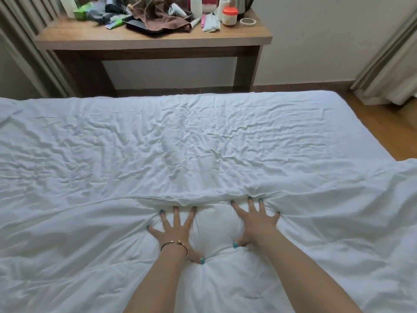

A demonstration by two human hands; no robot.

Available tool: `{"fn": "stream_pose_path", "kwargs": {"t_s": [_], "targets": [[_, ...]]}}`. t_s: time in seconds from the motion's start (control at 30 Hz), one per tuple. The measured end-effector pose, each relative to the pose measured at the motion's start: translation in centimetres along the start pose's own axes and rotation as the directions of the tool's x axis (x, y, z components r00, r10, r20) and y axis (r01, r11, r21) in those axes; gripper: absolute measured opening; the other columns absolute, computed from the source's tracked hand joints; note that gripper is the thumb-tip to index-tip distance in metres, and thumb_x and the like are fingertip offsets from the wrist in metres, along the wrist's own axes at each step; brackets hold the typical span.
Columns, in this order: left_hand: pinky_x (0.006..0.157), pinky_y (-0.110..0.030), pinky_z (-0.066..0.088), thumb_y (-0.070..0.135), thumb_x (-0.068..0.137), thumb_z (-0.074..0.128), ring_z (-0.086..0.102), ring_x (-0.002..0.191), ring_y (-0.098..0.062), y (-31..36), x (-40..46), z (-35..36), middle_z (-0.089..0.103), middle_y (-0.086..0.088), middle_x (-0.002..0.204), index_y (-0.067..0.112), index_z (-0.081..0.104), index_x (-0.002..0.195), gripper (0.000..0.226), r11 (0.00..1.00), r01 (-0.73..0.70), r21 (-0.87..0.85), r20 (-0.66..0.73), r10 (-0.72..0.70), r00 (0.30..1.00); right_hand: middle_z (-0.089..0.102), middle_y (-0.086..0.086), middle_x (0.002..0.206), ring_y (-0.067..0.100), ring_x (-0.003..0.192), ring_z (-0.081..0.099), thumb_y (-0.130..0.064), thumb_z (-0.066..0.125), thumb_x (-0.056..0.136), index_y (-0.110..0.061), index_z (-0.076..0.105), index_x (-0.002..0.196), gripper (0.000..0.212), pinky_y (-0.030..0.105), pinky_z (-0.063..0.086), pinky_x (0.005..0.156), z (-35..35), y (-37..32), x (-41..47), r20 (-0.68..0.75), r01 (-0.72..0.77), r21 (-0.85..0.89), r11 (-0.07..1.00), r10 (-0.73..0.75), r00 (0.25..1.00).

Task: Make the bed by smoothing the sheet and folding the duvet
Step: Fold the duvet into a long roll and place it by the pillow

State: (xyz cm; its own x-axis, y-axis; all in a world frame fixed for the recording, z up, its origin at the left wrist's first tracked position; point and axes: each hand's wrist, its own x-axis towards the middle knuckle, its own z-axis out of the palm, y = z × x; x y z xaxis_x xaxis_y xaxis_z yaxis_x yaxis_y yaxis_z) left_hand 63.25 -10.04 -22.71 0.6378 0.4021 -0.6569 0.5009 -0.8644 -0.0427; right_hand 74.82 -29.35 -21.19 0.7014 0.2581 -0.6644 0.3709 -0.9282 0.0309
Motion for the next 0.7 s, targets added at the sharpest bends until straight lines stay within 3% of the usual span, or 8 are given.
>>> {"fn": "stream_pose_path", "kwargs": {"t_s": [0.13, 0.33, 0.53, 0.63, 0.7], "targets": [[0.096, -0.08, -0.004, 0.077, 0.04, 0.074, -0.034, 0.136, -0.044, -0.1, 0.0, -0.2, -0.048, -0.001, 0.145, 0.054, -0.043, 0.127, 0.147, 1.0, -0.003, 0.003, 0.03, 0.003, 1.0, -0.029, -0.003, 0.157, 0.03, 0.144, -0.027, -0.068, 0.076, 0.06, -0.062, -0.024, 0.136, 0.126, 0.076, -0.001, 0.103, -0.1, 0.1, 0.3, 0.033, 0.014, 0.013, 1.0, -0.014, 0.999], [0.099, -0.079, -0.001, 0.077, 0.04, 0.073, -0.031, 0.138, -0.044, -0.4, 0.1, 0.0, -0.045, 0.0, 0.147, 0.056, -0.04, 0.128, 0.145, 0.999, -0.043, -0.012, -0.008, 0.043, 0.999, -0.029, -0.002, 0.157, 0.03, 0.143, -0.029, -0.067, 0.075, 0.062, -0.061, -0.022, 0.138, 0.124, 0.076, -0.007, 0.102, 0.7, 0.0, 0.3, -0.031, 0.027, 0.039, 0.999, -0.026, 0.999], [0.099, -0.077, -0.011, 0.084, 0.042, 0.068, -0.033, 0.137, -0.04, -1.8, -0.4, 0.9, -0.041, 0.001, 0.15, 0.059, -0.035, 0.13, 0.138, 0.986, -0.164, -0.042, -0.078, 0.16, 0.984, -0.029, -0.003, 0.157, 0.028, 0.142, -0.031, -0.068, 0.071, 0.067, -0.06, -0.021, 0.139, 0.117, 0.074, -0.007, 0.104, 1.6, -0.2, -0.5, -0.104, 0.031, 0.057, 0.998, -0.025, 0.994], [0.099, -0.075, -0.014, 0.087, 0.051, 0.061, -0.032, 0.139, -0.037, -2.5, -1.9, 1.3, -0.035, 0.001, 0.153, 0.056, -0.03, 0.136, 0.128, 0.982, -0.19, -0.021, -0.141, 0.185, 0.973, -0.026, -0.003, 0.158, 0.028, 0.144, -0.026, -0.068, 0.066, 0.072, -0.056, -0.014, 0.144, 0.108, 0.068, -0.006, 0.108, 2.4, -0.4, -2.3, -0.197, 0.019, 0.08, 0.997, -0.003, 0.98], [0.1, -0.074, -0.011, 0.083, 0.064, 0.056, -0.03, 0.14, -0.037, -1.7, -3.3, 2.2, -0.031, -0.002, 0.156, 0.048, -0.029, 0.141, 0.12, 0.993, -0.118, -0.001, -0.186, 0.115, 0.976, -0.019, -0.004, 0.16, 0.027, 0.147, -0.017, -0.062, 0.061, 0.08, -0.051, -0.002, 0.148, 0.094, 0.063, -0.003, 0.113, 4.2, -0.6, -3.7, -0.354, 0.056, 0.104, 0.993, -0.015, 0.935]]}}
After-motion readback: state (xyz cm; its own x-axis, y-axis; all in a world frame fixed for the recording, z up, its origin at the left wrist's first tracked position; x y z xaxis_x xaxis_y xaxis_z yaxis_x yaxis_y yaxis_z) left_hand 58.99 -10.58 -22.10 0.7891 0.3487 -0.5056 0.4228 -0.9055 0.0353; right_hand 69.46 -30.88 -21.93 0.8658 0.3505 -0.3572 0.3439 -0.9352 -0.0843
